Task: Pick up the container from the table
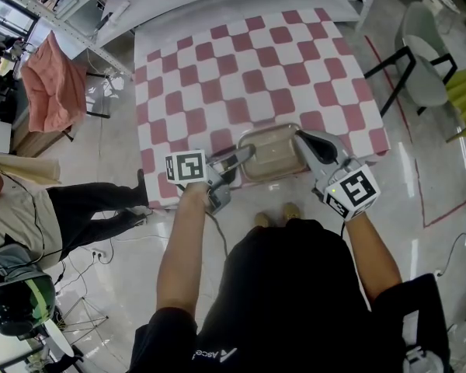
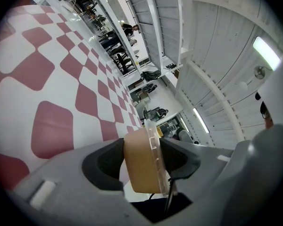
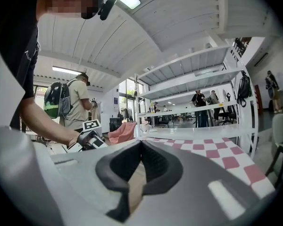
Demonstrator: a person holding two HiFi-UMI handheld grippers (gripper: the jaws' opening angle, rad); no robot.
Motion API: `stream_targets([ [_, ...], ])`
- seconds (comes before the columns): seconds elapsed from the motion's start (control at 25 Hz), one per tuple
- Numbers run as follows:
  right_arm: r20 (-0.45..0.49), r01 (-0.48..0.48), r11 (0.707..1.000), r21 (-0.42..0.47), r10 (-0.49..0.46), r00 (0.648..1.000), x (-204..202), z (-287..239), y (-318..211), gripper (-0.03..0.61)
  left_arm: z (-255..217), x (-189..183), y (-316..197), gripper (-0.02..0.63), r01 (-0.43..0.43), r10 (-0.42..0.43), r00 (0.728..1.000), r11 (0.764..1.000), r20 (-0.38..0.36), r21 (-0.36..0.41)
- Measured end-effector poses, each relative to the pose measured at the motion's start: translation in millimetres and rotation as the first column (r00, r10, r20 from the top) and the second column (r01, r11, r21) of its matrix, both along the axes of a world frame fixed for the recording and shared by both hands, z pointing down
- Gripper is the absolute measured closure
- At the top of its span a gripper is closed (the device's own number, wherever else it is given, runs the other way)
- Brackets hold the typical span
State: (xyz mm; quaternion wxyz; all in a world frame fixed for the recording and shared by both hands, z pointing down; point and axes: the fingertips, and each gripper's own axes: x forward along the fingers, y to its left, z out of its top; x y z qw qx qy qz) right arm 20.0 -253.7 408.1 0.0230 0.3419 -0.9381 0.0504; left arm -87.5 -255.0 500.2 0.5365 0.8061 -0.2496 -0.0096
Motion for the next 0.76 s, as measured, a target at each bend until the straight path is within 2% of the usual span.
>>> stream_targets([
  [0.76,-0.004,0.011,1.000,-0.007,-0.011,1.000,0.3,0.8,-3.4,0.575,2.9,-1.0,-3.9,0.370,-0.005,0.005,1.000,1.000,-0.004,-0.006],
])
